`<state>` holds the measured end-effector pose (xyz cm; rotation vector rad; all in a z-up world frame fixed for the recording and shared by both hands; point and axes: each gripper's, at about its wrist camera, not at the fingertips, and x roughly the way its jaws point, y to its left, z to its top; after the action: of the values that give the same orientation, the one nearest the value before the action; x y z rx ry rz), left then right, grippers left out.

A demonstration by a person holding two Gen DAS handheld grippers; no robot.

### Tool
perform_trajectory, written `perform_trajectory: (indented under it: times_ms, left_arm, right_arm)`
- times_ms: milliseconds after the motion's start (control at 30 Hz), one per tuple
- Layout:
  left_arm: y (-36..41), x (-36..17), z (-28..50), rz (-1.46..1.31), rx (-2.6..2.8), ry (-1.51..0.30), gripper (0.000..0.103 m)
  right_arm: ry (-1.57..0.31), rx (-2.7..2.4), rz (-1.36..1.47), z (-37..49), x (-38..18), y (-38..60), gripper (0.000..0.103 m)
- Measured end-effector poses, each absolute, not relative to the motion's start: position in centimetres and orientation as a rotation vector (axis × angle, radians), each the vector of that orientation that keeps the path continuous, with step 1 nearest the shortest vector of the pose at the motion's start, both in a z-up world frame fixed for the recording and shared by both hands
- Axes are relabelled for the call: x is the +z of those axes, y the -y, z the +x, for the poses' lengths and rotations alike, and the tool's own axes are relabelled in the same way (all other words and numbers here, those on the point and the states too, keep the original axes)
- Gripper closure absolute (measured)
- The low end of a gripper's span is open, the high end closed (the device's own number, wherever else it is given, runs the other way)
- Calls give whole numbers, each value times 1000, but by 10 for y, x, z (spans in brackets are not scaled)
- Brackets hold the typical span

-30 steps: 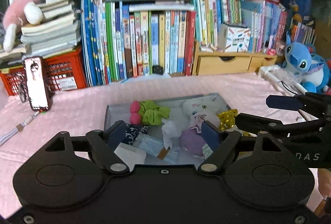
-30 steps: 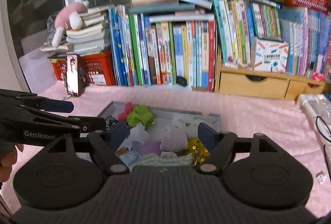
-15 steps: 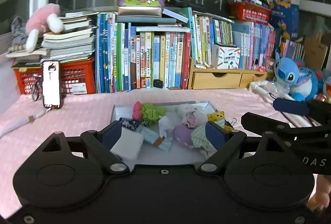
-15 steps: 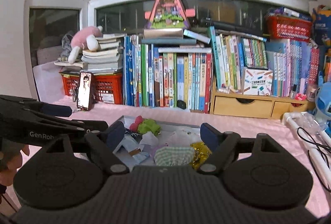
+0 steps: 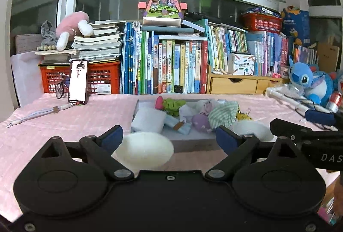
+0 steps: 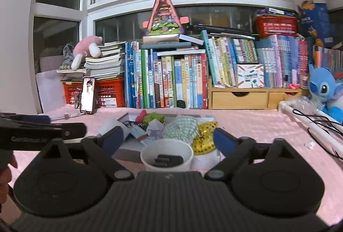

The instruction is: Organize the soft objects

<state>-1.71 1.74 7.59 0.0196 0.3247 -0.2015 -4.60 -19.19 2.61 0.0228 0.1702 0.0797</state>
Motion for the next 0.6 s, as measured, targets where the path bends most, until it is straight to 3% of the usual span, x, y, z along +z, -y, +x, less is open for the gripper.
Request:
perform_trajectory:
  times_ms: [67, 600]
  left_arm:
    - [-18, 65, -23, 23, -188, -326, 7]
    - [-20, -17, -23, 50, -68, -452, 5]
  right_arm:
    - [-167, 65, 1, -50, 16, 191, 0]
    - [-205, 27, 23, -54, -55, 191, 0]
